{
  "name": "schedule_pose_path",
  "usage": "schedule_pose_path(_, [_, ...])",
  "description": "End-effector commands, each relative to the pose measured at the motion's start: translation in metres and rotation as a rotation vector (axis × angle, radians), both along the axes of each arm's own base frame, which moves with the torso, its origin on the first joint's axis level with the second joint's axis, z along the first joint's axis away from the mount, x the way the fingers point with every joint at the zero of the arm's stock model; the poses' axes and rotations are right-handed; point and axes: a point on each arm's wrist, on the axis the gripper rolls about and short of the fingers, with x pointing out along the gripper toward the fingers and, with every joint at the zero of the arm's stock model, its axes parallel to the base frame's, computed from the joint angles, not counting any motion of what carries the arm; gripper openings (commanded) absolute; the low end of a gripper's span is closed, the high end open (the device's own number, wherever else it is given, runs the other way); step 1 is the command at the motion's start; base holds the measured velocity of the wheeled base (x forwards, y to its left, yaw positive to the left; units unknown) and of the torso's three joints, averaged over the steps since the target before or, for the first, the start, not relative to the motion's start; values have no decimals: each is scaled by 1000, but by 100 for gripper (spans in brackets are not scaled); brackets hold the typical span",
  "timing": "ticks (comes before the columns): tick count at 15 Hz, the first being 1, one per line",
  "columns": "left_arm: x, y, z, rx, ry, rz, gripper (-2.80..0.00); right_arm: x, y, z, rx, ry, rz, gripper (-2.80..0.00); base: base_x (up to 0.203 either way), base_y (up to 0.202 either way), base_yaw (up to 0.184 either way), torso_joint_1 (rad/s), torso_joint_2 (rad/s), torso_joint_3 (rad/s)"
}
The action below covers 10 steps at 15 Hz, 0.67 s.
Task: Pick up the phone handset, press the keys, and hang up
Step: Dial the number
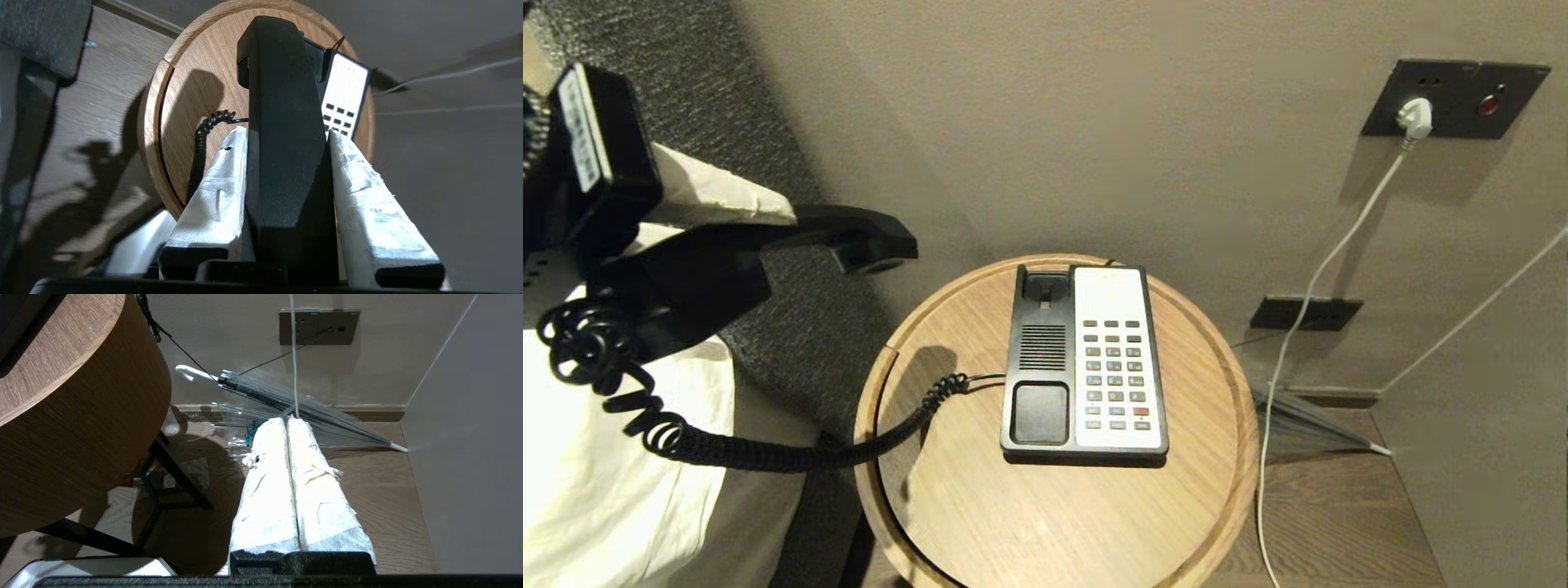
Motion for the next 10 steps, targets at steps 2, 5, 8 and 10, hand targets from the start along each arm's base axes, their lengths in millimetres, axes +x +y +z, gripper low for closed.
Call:
schedule_pose_path(2, [-16,14,5,-78,-15,21,-280,0,0,0,0,1,-1,-280,0,0,0,0,0,0])
schedule_pose_path(5, [-25,22,8,-142,-18,37,-280,0,0,0,0,1,0,-280,0,0,0,0,0,0])
schedule_pose_path(8, [-38,34,14,-259,-22,43,-280,0,0,0,0,1,-1,-280,0,0,0,0,0,0])
schedule_pose_path(10, [-43,38,15,-295,-29,50,-280,0,0,0,0,1,-1,-280,0,0,0,0,0,0])
